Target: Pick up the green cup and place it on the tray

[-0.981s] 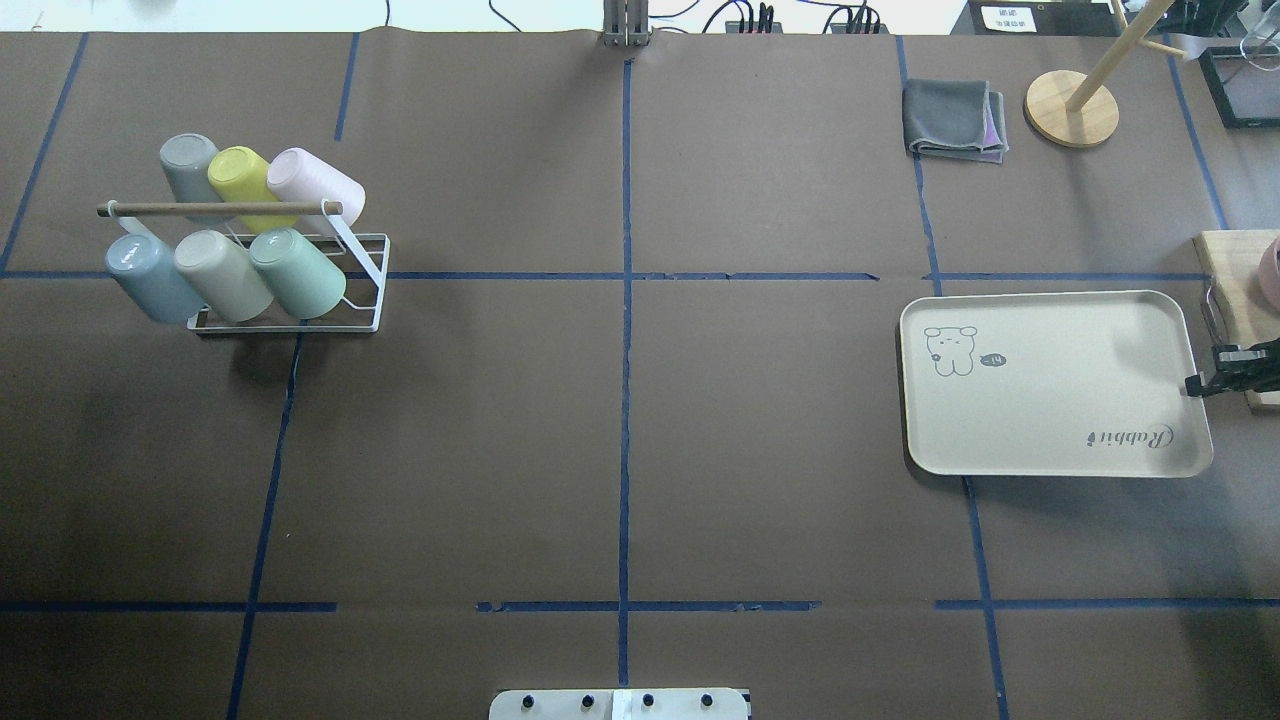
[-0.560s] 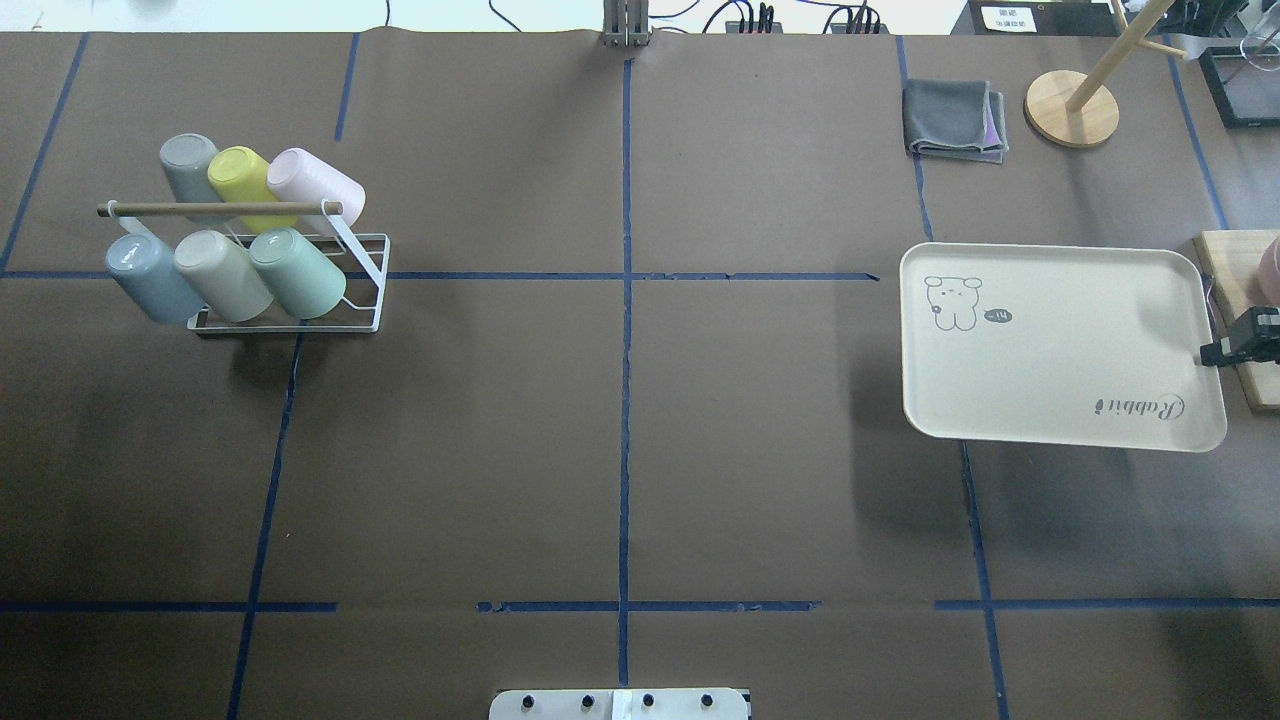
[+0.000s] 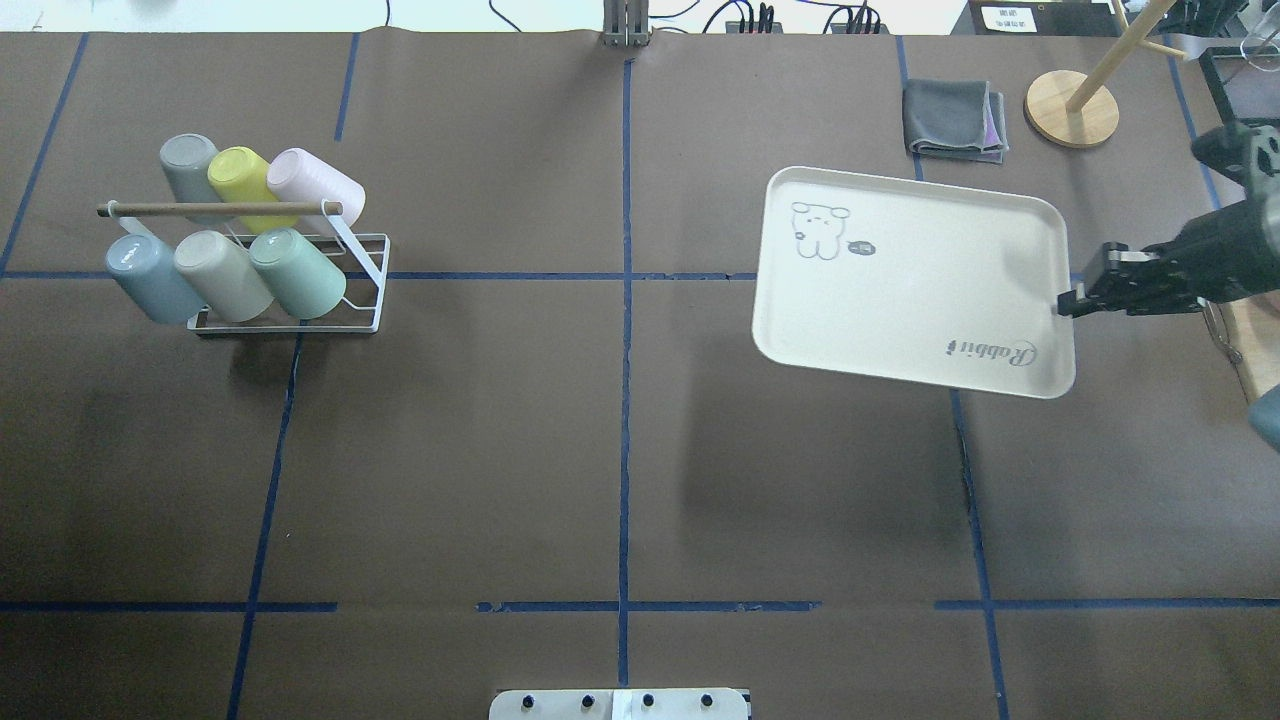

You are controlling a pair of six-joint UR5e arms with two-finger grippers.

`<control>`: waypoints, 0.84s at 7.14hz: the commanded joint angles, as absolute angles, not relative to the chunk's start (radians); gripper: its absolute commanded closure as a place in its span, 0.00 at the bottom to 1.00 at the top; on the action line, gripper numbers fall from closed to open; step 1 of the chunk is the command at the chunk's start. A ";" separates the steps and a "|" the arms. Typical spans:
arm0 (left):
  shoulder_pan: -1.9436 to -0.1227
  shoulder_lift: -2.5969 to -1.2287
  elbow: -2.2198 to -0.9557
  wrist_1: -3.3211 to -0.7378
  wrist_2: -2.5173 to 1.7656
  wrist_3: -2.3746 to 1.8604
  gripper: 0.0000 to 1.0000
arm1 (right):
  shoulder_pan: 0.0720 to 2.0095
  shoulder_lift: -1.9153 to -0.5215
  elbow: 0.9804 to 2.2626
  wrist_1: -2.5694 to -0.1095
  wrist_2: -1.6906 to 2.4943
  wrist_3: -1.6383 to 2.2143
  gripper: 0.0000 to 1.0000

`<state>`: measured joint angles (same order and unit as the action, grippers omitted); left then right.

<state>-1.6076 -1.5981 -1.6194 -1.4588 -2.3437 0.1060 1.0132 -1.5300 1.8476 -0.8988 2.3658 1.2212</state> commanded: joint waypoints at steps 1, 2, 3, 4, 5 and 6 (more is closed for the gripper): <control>-1.606 -1.603 -1.615 -1.459 -2.344 0.104 0.00 | 0.785 -1.390 1.842 -0.910 2.170 1.382 1.00; -1.606 -1.603 -1.615 -1.459 -2.344 0.106 0.00 | 0.719 -1.372 1.842 -0.911 2.120 1.391 1.00; -1.606 -1.603 -1.615 -1.459 -2.344 0.106 0.00 | 0.665 -1.358 1.835 -0.913 2.090 1.394 1.00; -1.606 -1.601 -1.615 -1.457 -2.344 0.106 0.00 | 0.628 -1.298 1.804 -0.952 2.062 1.394 1.00; -1.606 -1.601 -1.615 -1.457 -2.344 0.106 0.00 | 0.597 -1.228 1.761 -1.004 2.036 1.393 1.00; -1.605 -1.603 -1.614 -1.459 -2.344 0.106 0.00 | 0.586 -1.226 1.750 -1.009 2.030 1.391 1.00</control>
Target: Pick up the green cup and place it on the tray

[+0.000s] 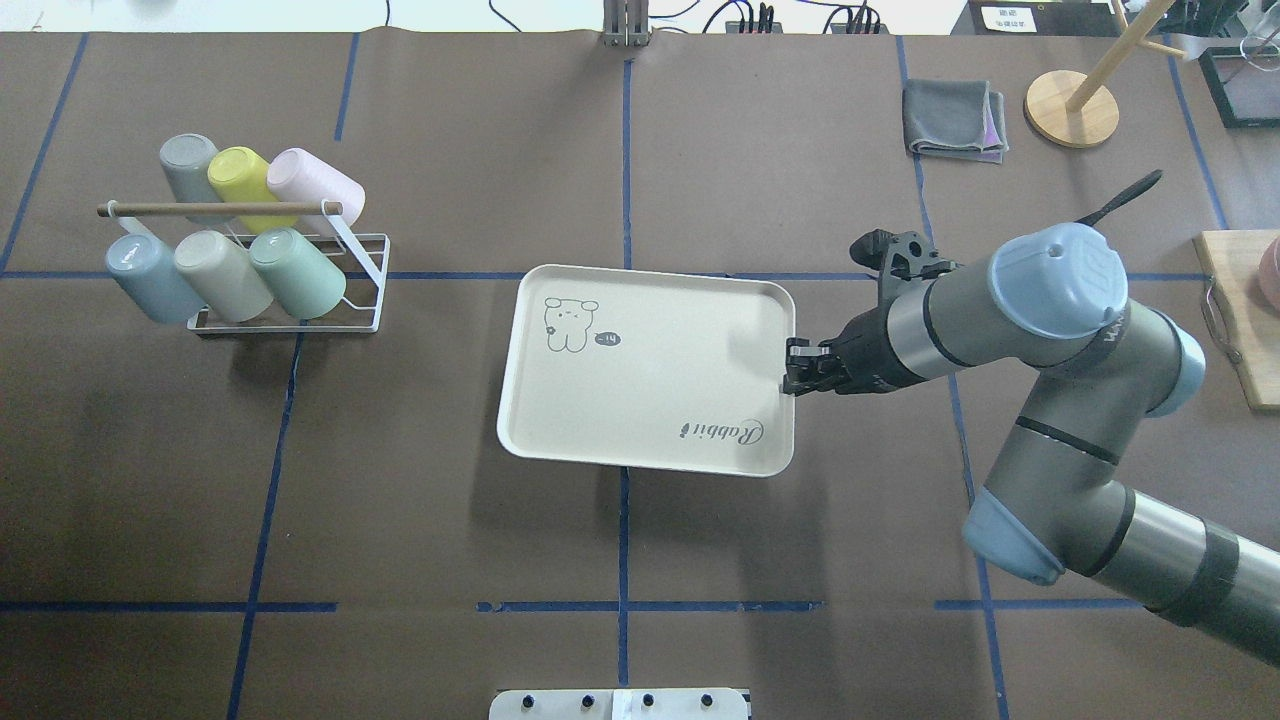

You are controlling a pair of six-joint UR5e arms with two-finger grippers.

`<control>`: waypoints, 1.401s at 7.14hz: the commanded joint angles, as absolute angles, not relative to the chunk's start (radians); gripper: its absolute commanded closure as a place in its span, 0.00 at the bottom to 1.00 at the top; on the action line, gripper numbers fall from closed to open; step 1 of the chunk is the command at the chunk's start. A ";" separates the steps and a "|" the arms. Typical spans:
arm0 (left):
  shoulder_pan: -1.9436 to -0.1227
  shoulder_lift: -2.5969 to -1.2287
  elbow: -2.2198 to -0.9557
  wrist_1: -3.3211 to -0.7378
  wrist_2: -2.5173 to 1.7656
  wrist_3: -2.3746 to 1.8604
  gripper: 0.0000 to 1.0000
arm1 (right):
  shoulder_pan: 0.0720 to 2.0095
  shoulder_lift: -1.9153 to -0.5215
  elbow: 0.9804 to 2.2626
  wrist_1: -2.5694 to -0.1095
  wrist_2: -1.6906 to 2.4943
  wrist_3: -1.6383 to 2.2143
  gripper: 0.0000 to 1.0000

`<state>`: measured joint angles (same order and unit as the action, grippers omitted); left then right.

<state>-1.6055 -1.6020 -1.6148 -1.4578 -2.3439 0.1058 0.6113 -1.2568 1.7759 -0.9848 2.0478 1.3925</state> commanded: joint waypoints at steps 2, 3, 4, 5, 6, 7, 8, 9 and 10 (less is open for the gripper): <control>-1.606 -1.603 -1.615 -1.459 -2.344 0.106 0.00 | 0.578 -1.227 1.741 -1.008 2.028 1.387 1.00; -1.605 -1.603 -1.615 -1.459 -2.344 0.106 0.00 | 0.575 -1.224 1.737 -1.008 2.029 1.387 1.00; -1.606 -1.603 -1.614 -1.459 -2.344 0.106 0.00 | 0.574 -1.223 1.733 -1.009 2.029 1.387 0.95; -1.605 -1.605 -1.615 -1.459 -2.344 0.106 0.00 | 0.574 -1.223 1.720 -1.008 2.029 1.382 0.23; -1.606 -1.605 -1.617 -1.459 -2.344 0.106 0.00 | 0.571 -1.220 1.710 -0.996 2.026 1.390 0.00; -1.605 -1.614 -1.617 -1.459 -2.344 0.101 0.00 | 0.577 -1.215 1.713 -0.997 2.026 1.393 0.00; -1.605 -1.632 -1.624 -1.456 -2.344 0.098 0.00 | 0.600 -1.215 1.723 -1.000 2.036 1.391 0.00; -1.605 -1.659 -1.638 -1.454 -2.342 0.100 0.00 | 0.627 -1.215 1.742 -1.011 2.040 1.391 0.00; -1.603 -1.702 -1.667 -1.448 -2.338 0.110 0.00 | 0.667 -1.219 1.755 -1.012 2.061 1.391 0.00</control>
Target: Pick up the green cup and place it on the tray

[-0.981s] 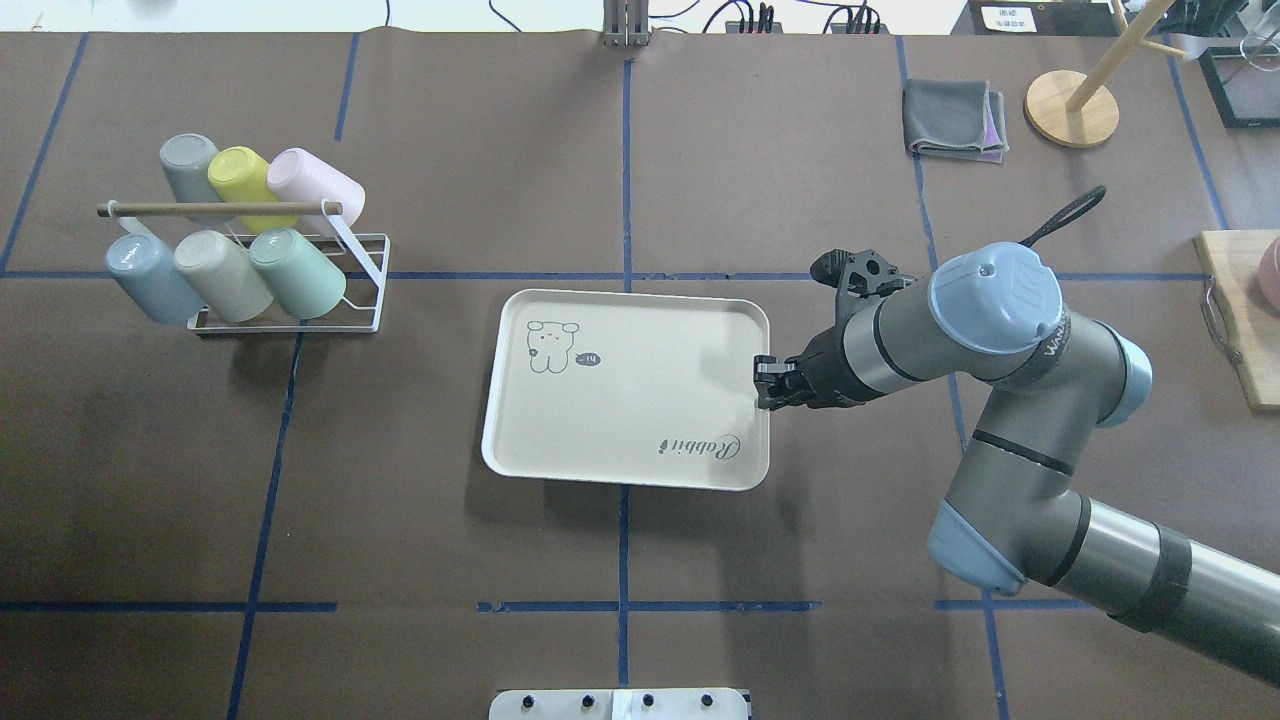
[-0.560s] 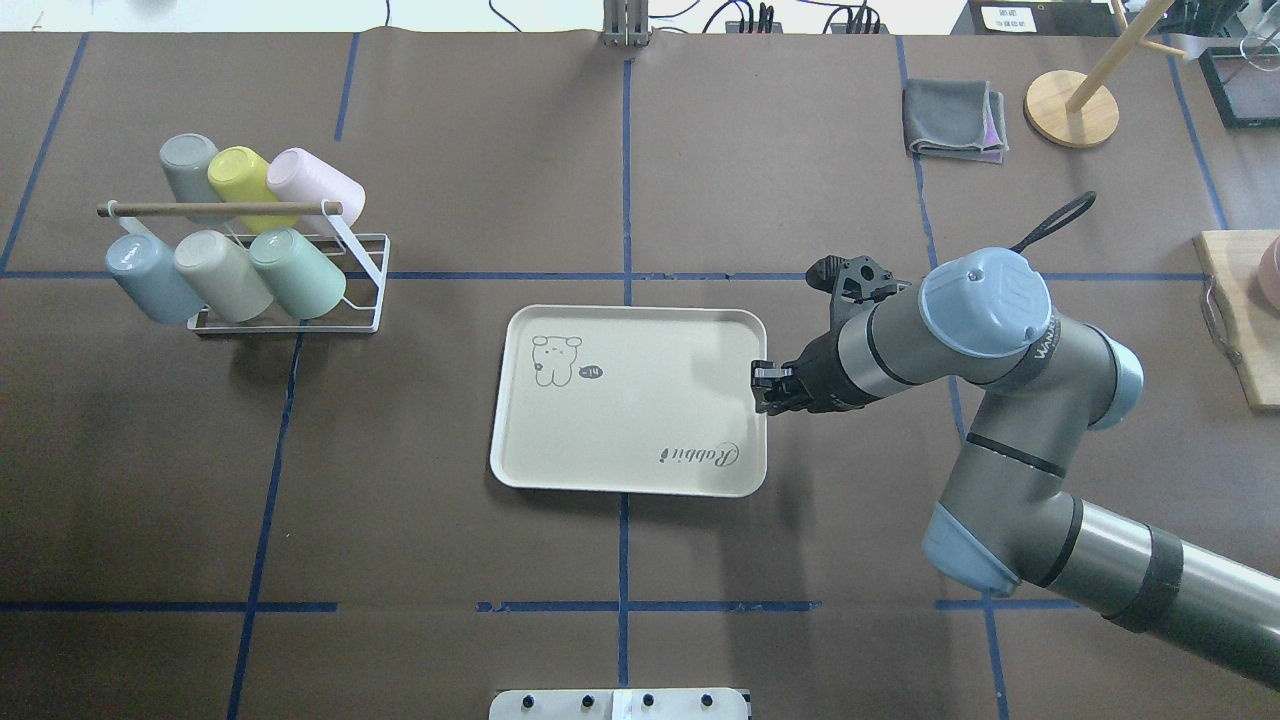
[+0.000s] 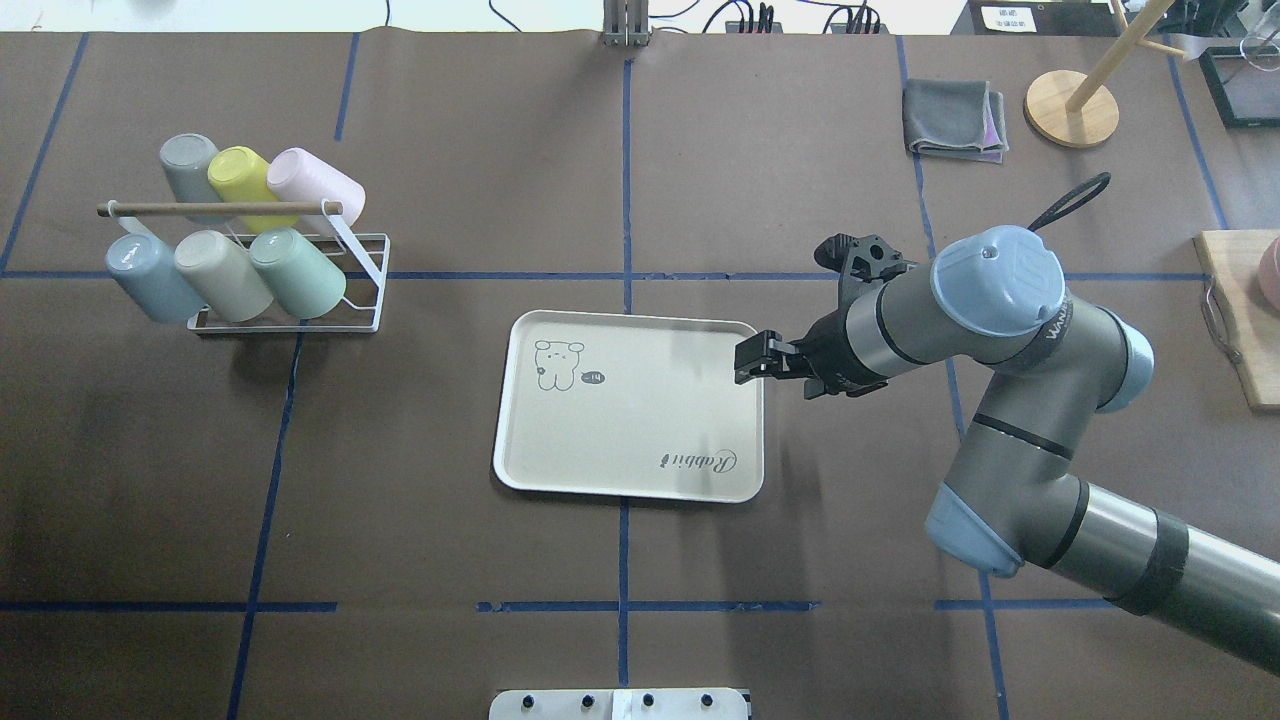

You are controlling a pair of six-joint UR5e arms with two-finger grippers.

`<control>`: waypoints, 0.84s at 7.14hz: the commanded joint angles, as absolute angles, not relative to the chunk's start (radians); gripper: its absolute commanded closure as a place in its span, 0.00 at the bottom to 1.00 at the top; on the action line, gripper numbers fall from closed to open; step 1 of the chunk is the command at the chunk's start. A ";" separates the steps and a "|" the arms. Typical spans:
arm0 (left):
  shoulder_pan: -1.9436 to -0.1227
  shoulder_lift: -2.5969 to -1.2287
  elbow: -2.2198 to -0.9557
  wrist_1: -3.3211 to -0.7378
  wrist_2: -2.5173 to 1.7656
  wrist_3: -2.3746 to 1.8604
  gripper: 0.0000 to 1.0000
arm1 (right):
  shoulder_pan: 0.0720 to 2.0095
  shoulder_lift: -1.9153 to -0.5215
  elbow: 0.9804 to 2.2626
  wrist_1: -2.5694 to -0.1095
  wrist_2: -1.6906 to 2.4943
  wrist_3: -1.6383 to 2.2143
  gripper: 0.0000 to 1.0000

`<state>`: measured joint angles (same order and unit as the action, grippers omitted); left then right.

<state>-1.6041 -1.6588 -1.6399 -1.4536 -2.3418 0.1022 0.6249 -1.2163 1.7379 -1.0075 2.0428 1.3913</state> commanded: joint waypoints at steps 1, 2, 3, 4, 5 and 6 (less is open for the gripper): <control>-1.589 -1.719 -1.751 -1.442 -2.338 0.110 0.00 | 0.728 -1.223 1.776 -1.064 2.098 1.391 0.00; -1.547 -1.720 -1.843 -1.436 -2.335 0.109 0.00 | 0.767 -1.229 1.839 -1.177 2.100 1.379 0.00; -1.507 -1.721 -1.895 -1.399 -2.333 0.109 0.00 | 0.799 -1.226 1.900 -1.336 2.100 1.349 0.00; -1.441 -1.720 -1.970 -1.332 -2.332 0.109 0.00 | 0.843 -1.226 1.951 -1.489 2.095 1.212 0.00; -1.386 -1.721 -2.068 -1.271 -2.313 0.109 0.00 | 0.889 -1.230 1.976 -1.584 2.097 1.071 0.00; -1.318 -1.730 -2.174 -1.178 -2.154 0.109 0.00 | 0.917 -1.265 1.992 -1.620 2.098 0.978 0.00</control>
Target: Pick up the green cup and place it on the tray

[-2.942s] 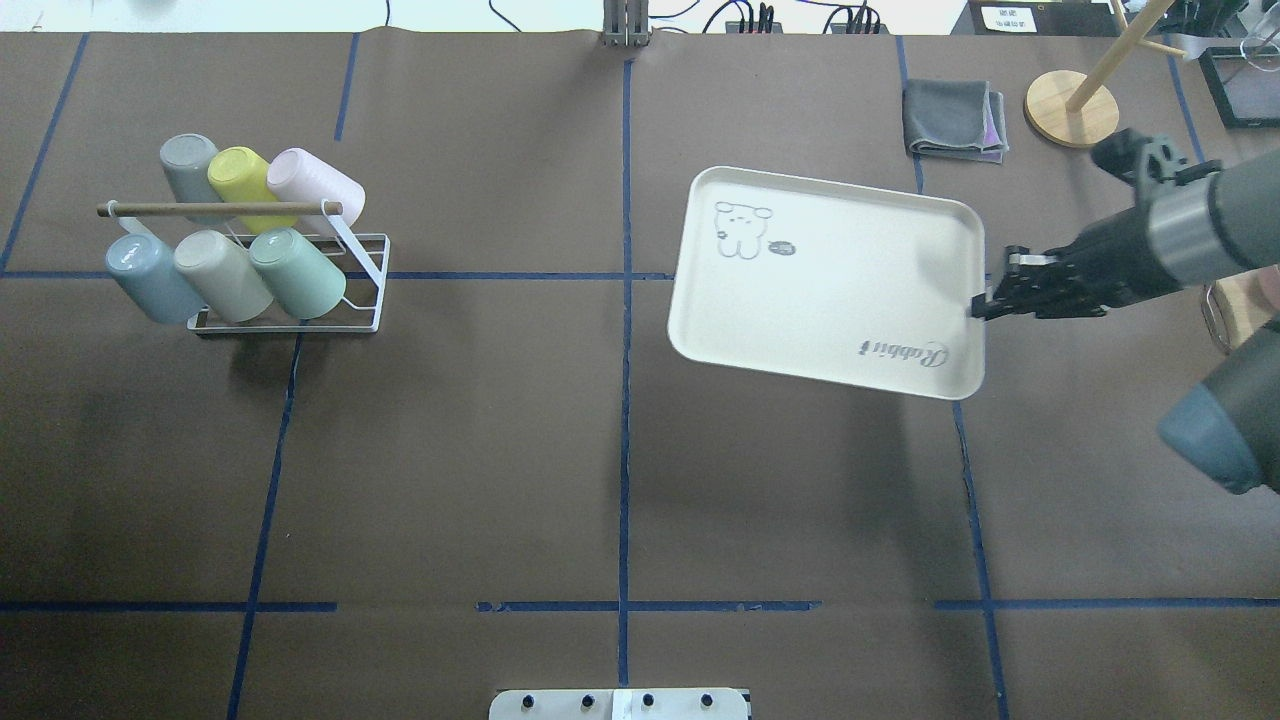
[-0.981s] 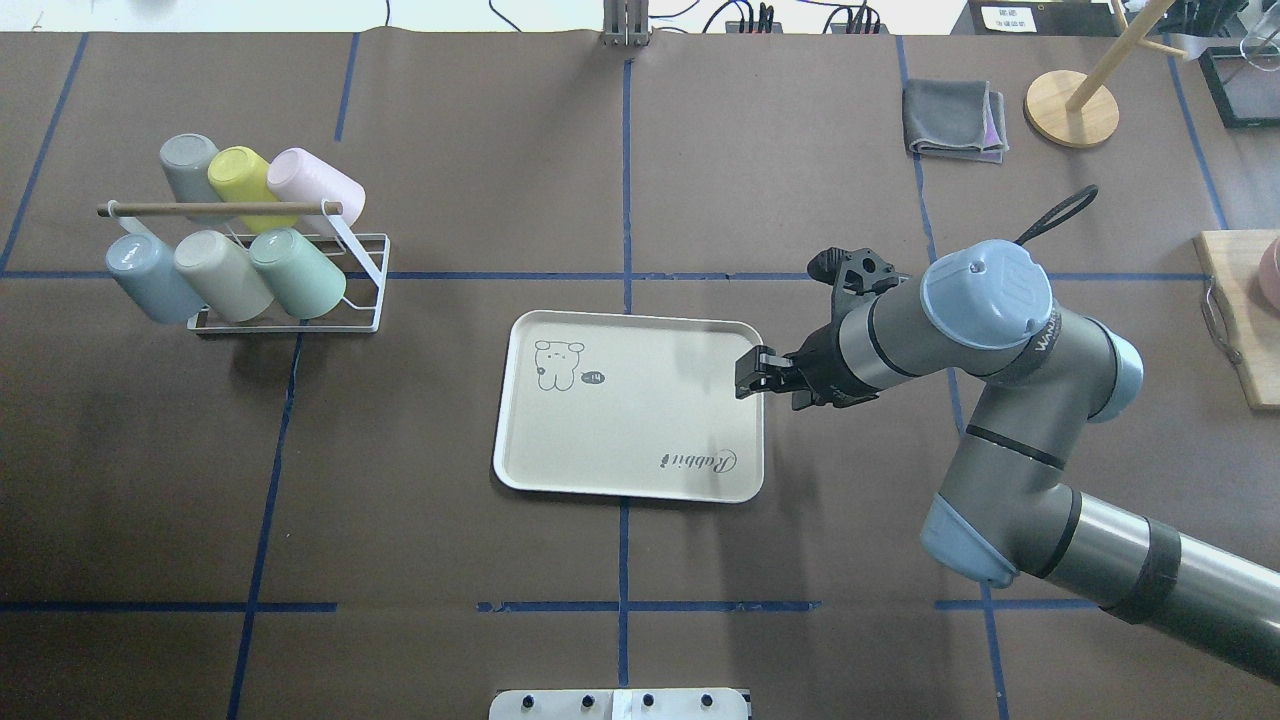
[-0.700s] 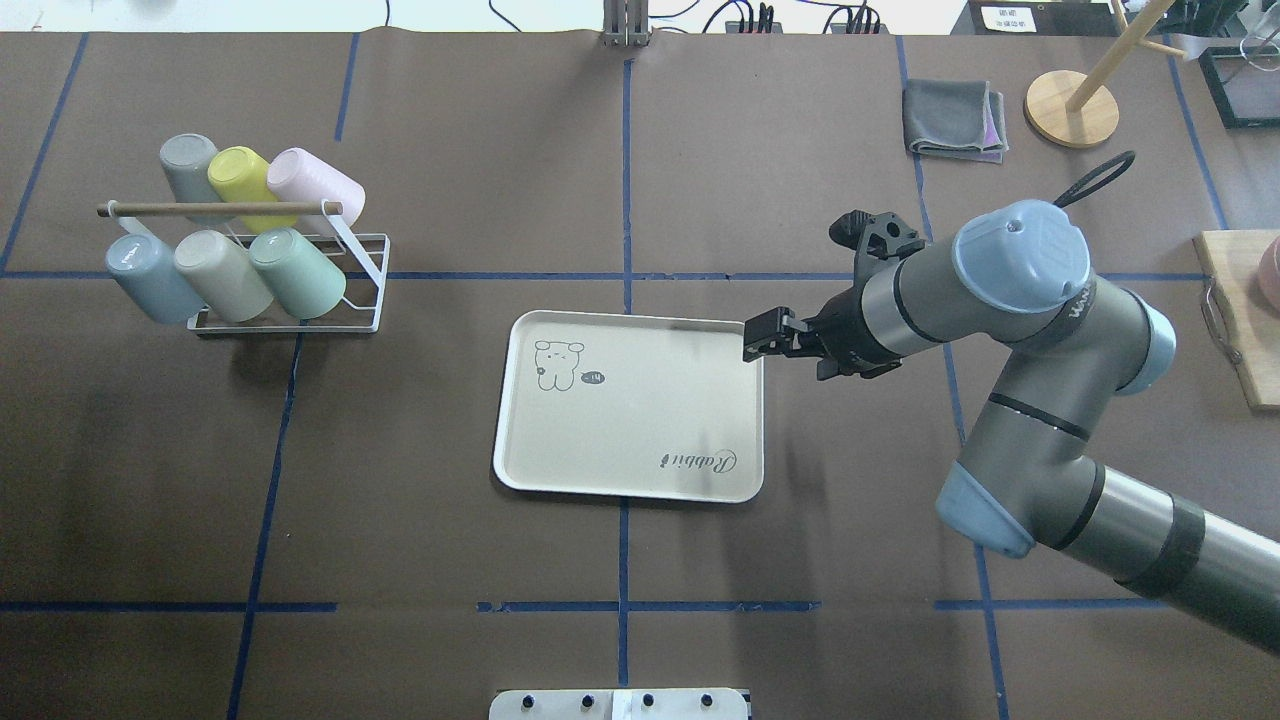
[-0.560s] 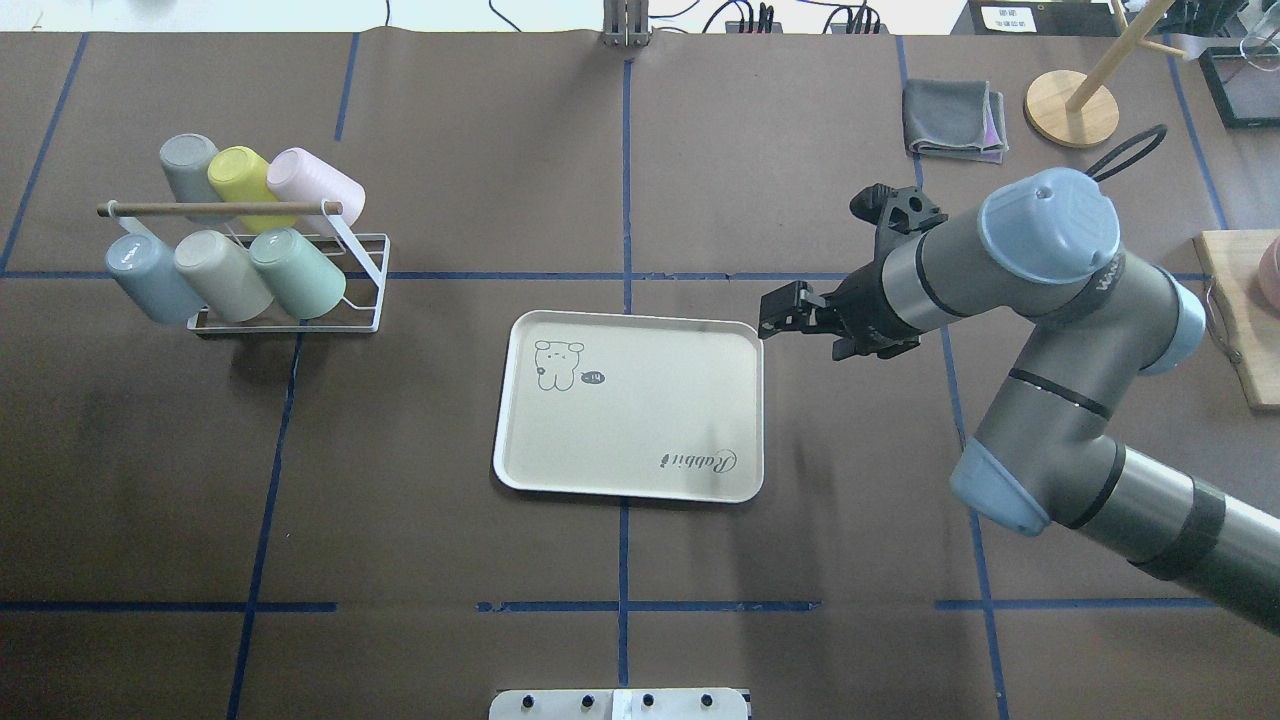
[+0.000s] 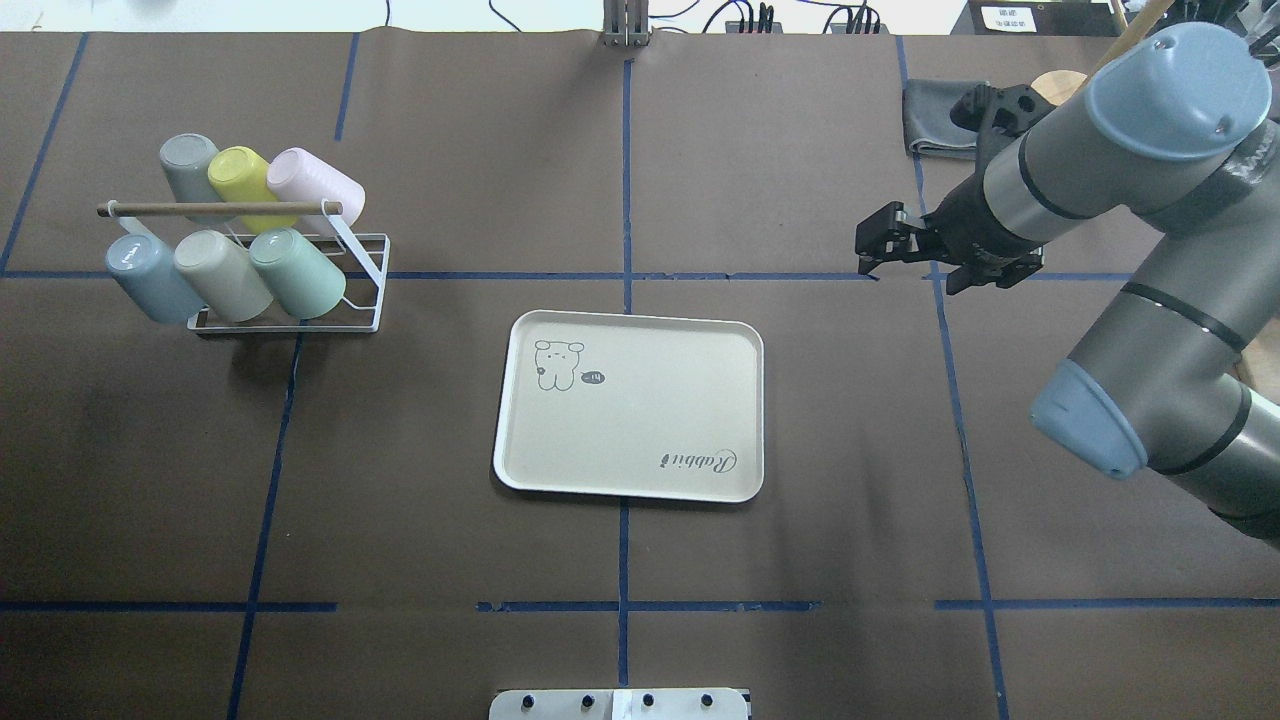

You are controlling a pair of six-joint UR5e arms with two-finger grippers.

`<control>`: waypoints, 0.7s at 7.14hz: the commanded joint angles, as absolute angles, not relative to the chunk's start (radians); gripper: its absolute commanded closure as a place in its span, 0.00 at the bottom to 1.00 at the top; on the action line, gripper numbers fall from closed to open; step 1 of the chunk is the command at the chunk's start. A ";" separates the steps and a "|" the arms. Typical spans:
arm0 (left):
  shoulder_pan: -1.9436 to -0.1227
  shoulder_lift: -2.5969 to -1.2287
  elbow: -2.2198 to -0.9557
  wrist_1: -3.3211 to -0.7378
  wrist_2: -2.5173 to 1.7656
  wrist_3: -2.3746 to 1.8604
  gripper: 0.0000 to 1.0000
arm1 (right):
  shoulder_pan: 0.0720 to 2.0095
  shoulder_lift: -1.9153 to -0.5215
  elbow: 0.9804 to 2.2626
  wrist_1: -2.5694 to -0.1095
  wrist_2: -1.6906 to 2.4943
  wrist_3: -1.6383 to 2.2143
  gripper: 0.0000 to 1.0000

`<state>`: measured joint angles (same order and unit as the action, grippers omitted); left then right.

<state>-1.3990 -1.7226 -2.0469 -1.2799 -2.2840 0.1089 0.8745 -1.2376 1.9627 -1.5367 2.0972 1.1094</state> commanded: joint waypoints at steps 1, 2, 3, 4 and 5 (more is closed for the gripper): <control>-1.213 -1.808 -2.227 -1.064 -1.971 0.109 0.00 | 0.946 -1.303 2.006 -1.621 2.102 0.926 0.00; -1.122 -1.922 -2.238 -0.934 -1.830 0.109 0.00 | 0.966 -1.331 2.006 -1.620 2.103 0.878 0.00; -1.029 -1.968 -2.262 -0.905 -1.675 0.110 0.00 | 0.986 -1.341 2.003 -1.621 2.103 0.847 0.00; -0.911 -1.973 -2.279 -0.904 -1.519 0.110 0.00 | 1.009 -1.365 2.002 -1.617 2.118 0.838 0.00; -0.806 -1.974 -2.278 -0.899 -1.385 0.112 0.00 | 1.047 -1.397 1.997 -1.614 2.169 0.771 0.00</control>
<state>-0.9321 -1.9619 -2.2698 -0.9120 -1.5530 0.1107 1.0086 -1.3632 2.0012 -1.6171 2.1265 0.8292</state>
